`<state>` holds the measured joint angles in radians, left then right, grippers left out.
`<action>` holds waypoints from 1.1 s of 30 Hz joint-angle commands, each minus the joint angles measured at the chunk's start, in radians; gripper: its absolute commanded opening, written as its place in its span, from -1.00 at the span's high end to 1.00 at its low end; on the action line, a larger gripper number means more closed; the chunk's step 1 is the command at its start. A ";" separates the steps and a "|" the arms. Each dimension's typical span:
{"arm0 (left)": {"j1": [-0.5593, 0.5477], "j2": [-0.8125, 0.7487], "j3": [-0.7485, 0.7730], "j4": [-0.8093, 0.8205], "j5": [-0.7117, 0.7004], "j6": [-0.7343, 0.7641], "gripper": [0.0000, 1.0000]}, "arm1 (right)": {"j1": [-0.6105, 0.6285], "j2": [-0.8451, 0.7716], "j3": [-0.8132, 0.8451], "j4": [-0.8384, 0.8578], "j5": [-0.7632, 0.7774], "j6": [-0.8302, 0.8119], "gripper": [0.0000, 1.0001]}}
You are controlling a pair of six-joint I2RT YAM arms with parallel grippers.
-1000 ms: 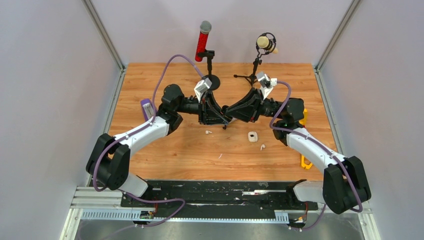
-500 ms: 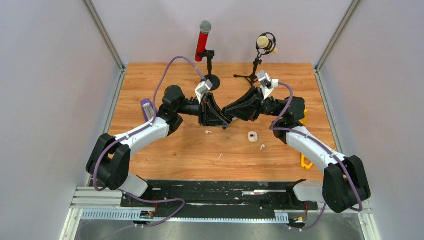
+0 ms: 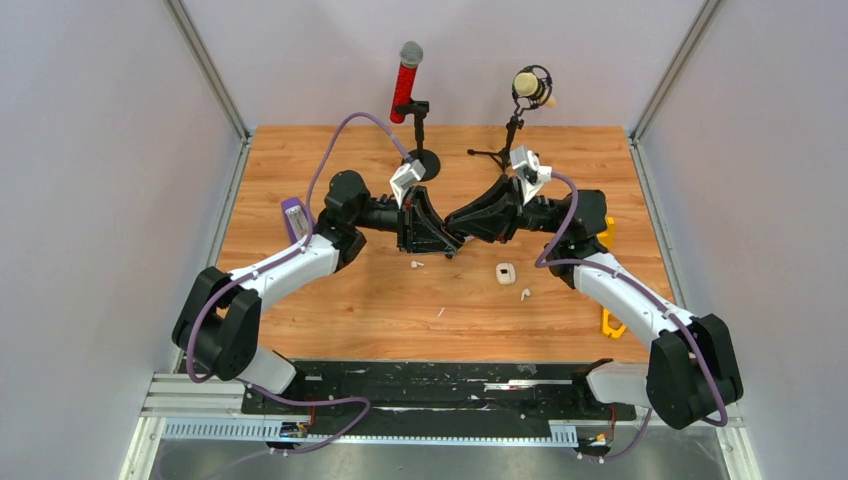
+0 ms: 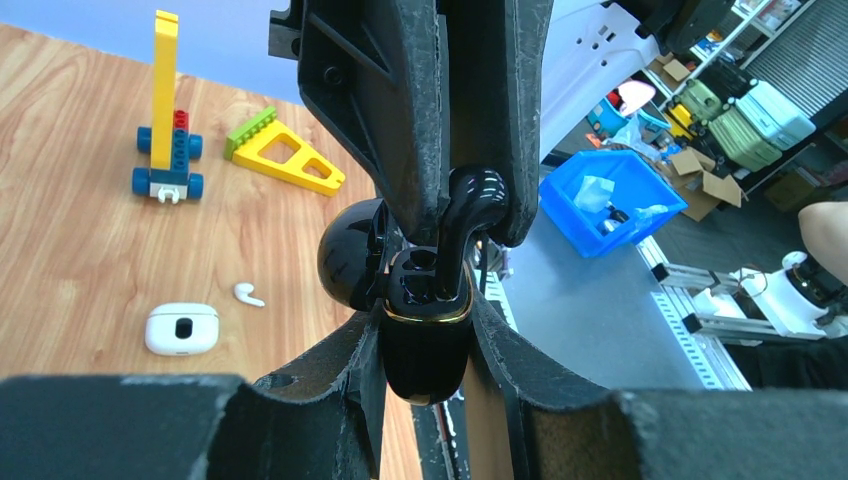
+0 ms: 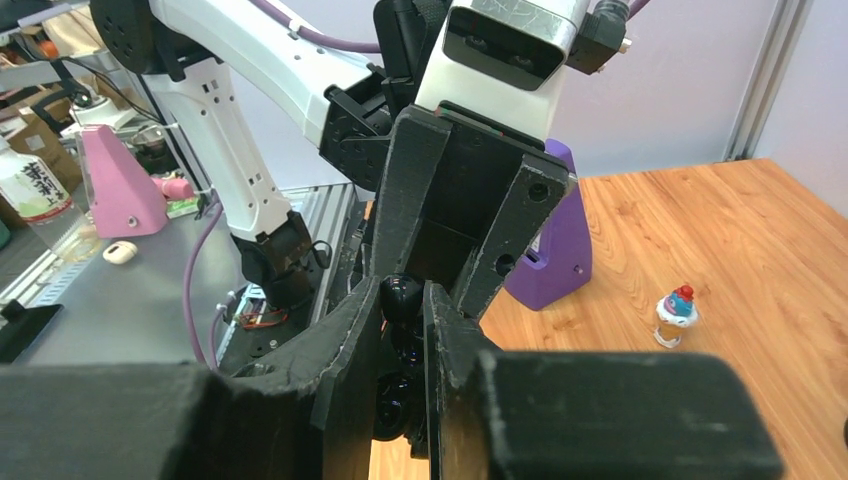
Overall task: Insert the wireless bluetooth earbuds into the charging case
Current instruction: Insert the left earbud into the left side groove of the charging case.
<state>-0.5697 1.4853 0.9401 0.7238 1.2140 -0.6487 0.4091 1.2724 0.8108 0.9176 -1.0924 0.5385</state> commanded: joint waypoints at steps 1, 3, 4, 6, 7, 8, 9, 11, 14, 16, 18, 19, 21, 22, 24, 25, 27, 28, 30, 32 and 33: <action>-0.004 -0.033 0.004 0.055 0.015 -0.014 0.51 | 0.010 -0.016 0.017 -0.017 -0.006 -0.082 0.61; -0.005 -0.036 0.001 0.063 0.015 -0.019 0.52 | 0.011 -0.018 0.017 -0.021 -0.004 -0.088 0.61; -0.005 -0.037 0.000 0.069 0.014 -0.021 0.52 | 0.011 -0.020 0.017 -0.024 -0.006 -0.091 0.61; -0.005 -0.040 -0.001 0.078 0.013 -0.026 0.52 | 0.011 -0.023 0.015 -0.027 -0.005 -0.096 0.61; -0.003 -0.040 -0.001 0.081 0.012 -0.030 0.52 | 0.011 -0.026 0.014 -0.033 -0.006 -0.099 0.61; -0.003 -0.039 0.000 0.086 0.011 -0.033 0.52 | 0.012 -0.028 0.012 -0.035 -0.007 -0.102 0.61; -0.003 -0.039 0.000 0.089 0.011 -0.037 0.52 | 0.011 -0.029 0.010 -0.038 -0.006 -0.105 0.61; -0.004 -0.039 -0.001 0.094 0.011 -0.041 0.52 | 0.012 -0.034 0.007 -0.042 -0.007 -0.107 0.62; -0.003 -0.039 -0.001 0.098 0.010 -0.043 0.52 | 0.013 -0.040 0.006 -0.051 -0.012 -0.115 0.62; -0.001 -0.038 0.000 0.102 0.010 -0.045 0.52 | 0.014 -0.046 0.004 -0.065 -0.014 -0.129 0.63; 0.000 -0.039 0.000 0.104 0.010 -0.047 0.53 | 0.017 -0.046 0.003 -0.080 -0.015 -0.139 0.63; 0.001 -0.039 0.000 0.105 0.010 -0.047 0.53 | 0.018 -0.048 0.002 -0.084 -0.015 -0.142 0.63; 0.001 -0.039 -0.001 0.106 0.011 -0.047 0.53 | 0.021 -0.049 0.002 -0.087 -0.019 -0.144 0.63; 0.001 -0.039 -0.001 0.106 0.010 -0.046 0.53 | 0.023 -0.051 0.003 -0.090 -0.020 -0.143 0.63; 0.002 -0.039 -0.003 0.107 0.009 -0.045 0.53 | 0.025 -0.053 0.005 -0.097 -0.020 -0.138 0.63; 0.003 -0.040 -0.003 0.109 0.009 -0.045 0.53 | 0.027 -0.054 0.004 -0.098 -0.020 -0.132 0.63; 0.006 -0.044 -0.004 0.122 0.010 -0.048 0.53 | 0.030 -0.056 0.001 -0.100 -0.018 -0.126 0.63; 0.008 -0.044 -0.005 0.127 0.009 -0.053 0.53 | 0.032 -0.057 0.000 -0.103 -0.018 -0.126 0.63; 0.013 -0.047 -0.007 0.143 0.010 -0.059 0.53 | 0.037 -0.056 0.000 -0.110 -0.018 -0.125 0.62; 0.014 -0.050 -0.008 0.148 0.010 -0.060 0.53 | 0.040 -0.055 0.005 -0.114 -0.022 -0.124 0.59; 0.016 -0.051 -0.009 0.149 0.011 -0.060 0.53 | 0.040 -0.055 0.010 -0.117 -0.023 -0.124 0.56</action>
<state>-0.5640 1.4837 0.9298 0.7994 1.2346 -0.6998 0.4324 1.2396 0.8108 0.8227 -1.0904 0.4164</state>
